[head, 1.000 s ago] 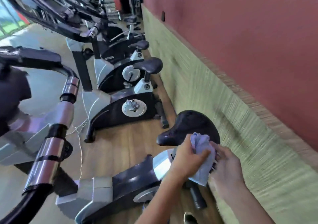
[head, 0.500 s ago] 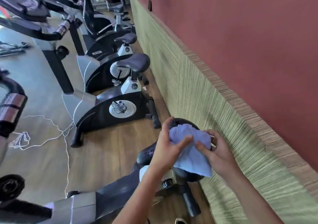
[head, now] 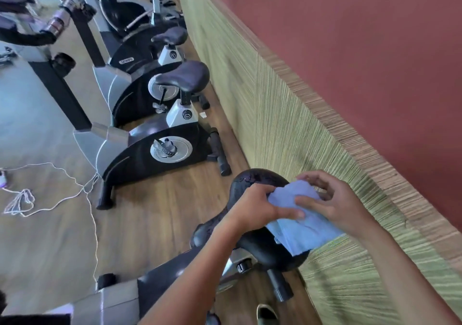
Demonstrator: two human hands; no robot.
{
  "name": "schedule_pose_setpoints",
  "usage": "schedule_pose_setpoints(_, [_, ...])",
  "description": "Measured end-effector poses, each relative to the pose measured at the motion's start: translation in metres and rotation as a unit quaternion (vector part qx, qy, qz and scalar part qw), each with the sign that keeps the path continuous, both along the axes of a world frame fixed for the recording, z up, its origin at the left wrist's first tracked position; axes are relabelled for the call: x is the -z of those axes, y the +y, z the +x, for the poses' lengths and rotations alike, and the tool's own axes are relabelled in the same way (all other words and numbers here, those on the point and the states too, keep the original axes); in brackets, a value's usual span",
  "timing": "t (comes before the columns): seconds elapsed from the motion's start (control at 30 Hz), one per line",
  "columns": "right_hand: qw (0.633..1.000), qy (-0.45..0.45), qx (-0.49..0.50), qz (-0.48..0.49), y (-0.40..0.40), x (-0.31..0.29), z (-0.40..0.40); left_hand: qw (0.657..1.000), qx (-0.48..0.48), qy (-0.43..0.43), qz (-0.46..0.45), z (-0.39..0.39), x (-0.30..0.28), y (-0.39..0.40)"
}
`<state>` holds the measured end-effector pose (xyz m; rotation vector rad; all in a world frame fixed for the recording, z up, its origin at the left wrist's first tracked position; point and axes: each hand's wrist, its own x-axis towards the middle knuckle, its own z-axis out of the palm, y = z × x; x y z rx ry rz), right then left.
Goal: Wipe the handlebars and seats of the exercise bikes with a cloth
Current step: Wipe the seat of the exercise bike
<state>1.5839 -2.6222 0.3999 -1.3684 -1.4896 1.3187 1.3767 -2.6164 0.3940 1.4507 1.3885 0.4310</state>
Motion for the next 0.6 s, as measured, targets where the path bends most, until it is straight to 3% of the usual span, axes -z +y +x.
schedule_pose_setpoints(0.1, [0.998,-0.044,0.043,0.001,0.016,0.031,0.001,0.998,-0.029,0.042,-0.026,0.015,0.021,0.012])
schedule_pose_setpoints(0.2, [0.984,-0.176,0.024,-0.027,0.023,0.073,-0.006,0.959,-0.031,0.277,0.052,0.023,0.044,0.017])
schedule_pose_setpoints(0.23, [0.978,-0.204,0.026,-0.036,0.020,0.083,-0.009,0.951,-0.040,0.300,0.069,0.021,0.048,0.016])
schedule_pose_setpoints(0.3, [0.966,-0.254,0.052,-0.002,0.009,0.095,-0.013,0.960,-0.048,0.266,0.074,0.016,0.057,0.016])
schedule_pose_setpoints(0.43, [0.910,-0.364,0.125,0.156,-0.016,0.101,-0.038,0.966,-0.092,0.234,0.062,0.003,0.062,0.018])
schedule_pose_setpoints(0.6, [0.842,-0.514,0.138,0.094,0.007,0.126,-0.083,0.954,-0.171,0.237,0.061,-0.024,0.069,0.040])
